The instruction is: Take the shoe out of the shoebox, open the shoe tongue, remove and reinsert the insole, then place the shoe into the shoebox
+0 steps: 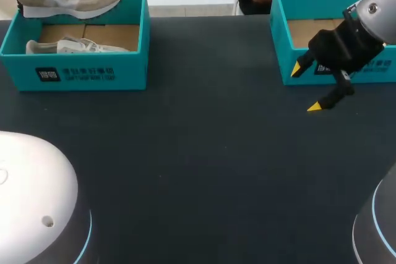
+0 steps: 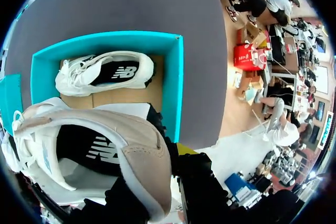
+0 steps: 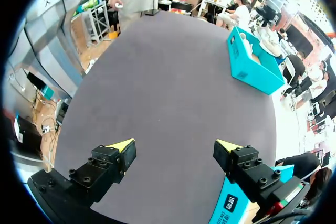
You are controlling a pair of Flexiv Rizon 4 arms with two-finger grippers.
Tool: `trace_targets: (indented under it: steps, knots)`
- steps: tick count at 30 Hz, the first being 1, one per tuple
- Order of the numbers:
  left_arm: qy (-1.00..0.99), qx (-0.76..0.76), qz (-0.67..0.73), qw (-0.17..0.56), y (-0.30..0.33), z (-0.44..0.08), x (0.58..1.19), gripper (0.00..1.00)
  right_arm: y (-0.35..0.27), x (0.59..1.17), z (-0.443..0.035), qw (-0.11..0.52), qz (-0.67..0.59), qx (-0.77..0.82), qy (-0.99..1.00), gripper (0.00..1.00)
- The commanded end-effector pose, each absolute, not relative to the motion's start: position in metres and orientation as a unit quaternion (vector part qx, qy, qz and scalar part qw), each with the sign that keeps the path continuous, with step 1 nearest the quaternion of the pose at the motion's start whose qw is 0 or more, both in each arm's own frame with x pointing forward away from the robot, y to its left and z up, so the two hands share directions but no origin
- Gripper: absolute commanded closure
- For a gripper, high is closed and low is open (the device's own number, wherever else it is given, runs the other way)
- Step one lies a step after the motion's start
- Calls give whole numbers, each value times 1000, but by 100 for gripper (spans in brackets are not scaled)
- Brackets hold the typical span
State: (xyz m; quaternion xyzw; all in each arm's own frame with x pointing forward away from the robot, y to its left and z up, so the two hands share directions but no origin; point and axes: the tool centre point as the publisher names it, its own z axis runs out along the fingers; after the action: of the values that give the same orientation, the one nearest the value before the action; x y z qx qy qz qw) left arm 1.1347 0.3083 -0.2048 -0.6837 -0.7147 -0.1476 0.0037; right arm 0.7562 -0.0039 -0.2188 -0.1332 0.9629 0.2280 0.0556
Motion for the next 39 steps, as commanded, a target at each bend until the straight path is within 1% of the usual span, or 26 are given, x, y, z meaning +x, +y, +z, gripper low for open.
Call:
trace_targets:
  steps: [1,8,20,39]
  knots:
    - [-712,-685,-156,-4,306,-215,1144,100,-3,757,-219,55,227,-133,963,0]
    - [-717,-679,-157,-31,305,-234,1153,100,-3,757,-219,55,227,-133,963,0]
    - [-710,-688,-151,13,298,-281,1167,100,-3,757,-219,55,227,-133,963,0]
    - [-706,-696,-119,51,298,-339,1192,100,-3,757,-219,55,227,-133,963,0]
